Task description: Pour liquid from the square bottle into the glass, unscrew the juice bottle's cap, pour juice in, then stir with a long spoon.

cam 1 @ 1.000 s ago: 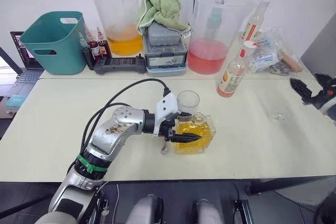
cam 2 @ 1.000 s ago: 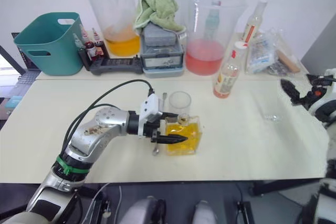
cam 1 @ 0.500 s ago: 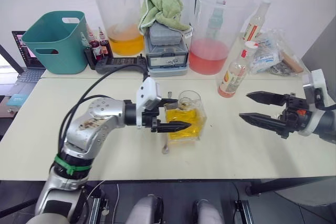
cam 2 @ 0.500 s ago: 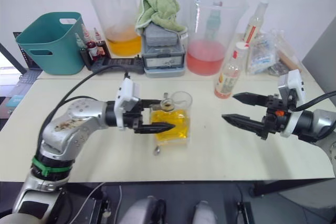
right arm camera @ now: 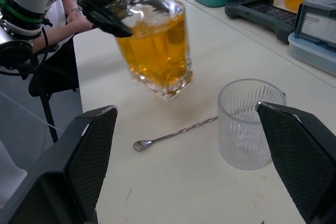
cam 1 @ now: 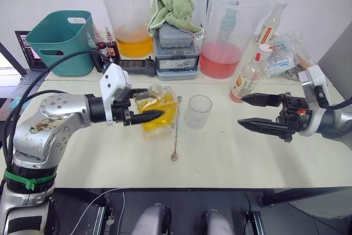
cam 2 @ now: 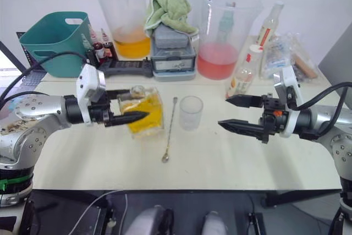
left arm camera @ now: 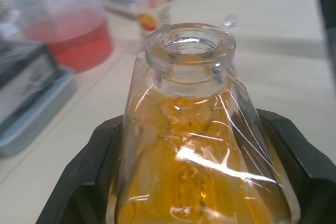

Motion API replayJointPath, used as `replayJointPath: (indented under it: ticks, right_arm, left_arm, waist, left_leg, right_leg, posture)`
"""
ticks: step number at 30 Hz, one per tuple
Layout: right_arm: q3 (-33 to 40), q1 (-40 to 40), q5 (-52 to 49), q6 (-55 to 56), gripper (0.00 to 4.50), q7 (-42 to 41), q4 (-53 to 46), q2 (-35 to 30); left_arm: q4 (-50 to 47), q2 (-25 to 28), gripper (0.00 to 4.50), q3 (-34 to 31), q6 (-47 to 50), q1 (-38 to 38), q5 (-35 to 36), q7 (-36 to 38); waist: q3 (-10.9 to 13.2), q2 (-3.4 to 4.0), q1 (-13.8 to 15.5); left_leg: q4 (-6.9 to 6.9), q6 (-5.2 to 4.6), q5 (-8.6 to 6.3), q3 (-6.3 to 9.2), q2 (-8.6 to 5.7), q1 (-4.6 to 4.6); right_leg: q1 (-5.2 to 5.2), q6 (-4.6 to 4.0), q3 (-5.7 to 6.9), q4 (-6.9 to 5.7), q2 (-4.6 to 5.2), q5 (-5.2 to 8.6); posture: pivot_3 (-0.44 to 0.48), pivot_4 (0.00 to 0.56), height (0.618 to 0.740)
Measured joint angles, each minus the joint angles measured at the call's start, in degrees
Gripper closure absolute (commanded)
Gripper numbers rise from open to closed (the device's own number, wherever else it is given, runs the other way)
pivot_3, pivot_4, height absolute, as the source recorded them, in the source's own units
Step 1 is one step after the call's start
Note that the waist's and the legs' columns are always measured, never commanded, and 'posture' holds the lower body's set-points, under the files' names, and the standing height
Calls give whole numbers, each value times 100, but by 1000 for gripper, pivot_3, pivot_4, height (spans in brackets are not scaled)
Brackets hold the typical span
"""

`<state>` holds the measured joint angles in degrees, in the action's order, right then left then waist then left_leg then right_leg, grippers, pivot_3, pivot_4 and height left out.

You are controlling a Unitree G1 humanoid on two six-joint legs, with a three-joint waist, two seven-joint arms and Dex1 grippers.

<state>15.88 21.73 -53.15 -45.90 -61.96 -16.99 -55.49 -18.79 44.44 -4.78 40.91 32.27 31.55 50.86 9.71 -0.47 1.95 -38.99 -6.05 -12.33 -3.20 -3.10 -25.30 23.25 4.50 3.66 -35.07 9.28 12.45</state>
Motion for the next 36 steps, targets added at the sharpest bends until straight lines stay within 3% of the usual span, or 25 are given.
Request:
replayJointPath:
  ticks: [3,11,17,22,30,36]
  right_arm:
    - [-24,8,21,0,0,3,0,1]
    - [-50,-42,165,59,0,174,-69,128]
    - [29,-325,227,84,0,409,-332,241]
    - [339,-671,203,67,0,621,-553,249]
    - [600,-932,1,25,0,909,-877,255]
    - [713,-1068,-58,24,0,1078,-988,263]
  left_arm:
    - [265,-70,1705,26,-217,153,-334,-282]
    - [963,-741,1705,901,-718,796,-1504,-994]
    - [1526,-1133,1705,1433,-885,1262,-2108,-1160]
    - [2089,-1316,1705,1910,-1626,1610,-2918,-1324]
    - [2692,-1938,1705,2291,-2478,1712,-3747,-1643]
    - [2995,-2018,1705,2572,-3329,1725,-4569,-2076]
  waist:
    - [6,-10,32]
    - [13,-24,86]
    - [15,-27,49]
    - [16,-29,54]
    - [17,-31,73]
    - [17,-31,60]
  left_leg:
    - [1,3,-2,0,-1,-1]
    - [1,15,-8,0,-7,-4]
    - [2,-2,5,-1,-7,-24]
    - [2,-3,5,-3,-8,-24]
    - [1,-4,5,0,-7,-28]
    - [3,-4,4,0,-6,-29]
  right_leg:
    - [2,0,3,1,-1,0]
    - [-6,3,4,-3,2,-3]
    - [1,3,3,-6,-3,-3]
    - [-1,3,4,-3,-1,-3]
    - [3,3,4,-4,6,-3]
    - [6,2,3,-4,6,-4]
  posture:
    - [0,150,740]
    - [0,150,740]
    - [0,150,740]
    - [0,150,740]
    - [0,150,740]
    - [0,150,740]
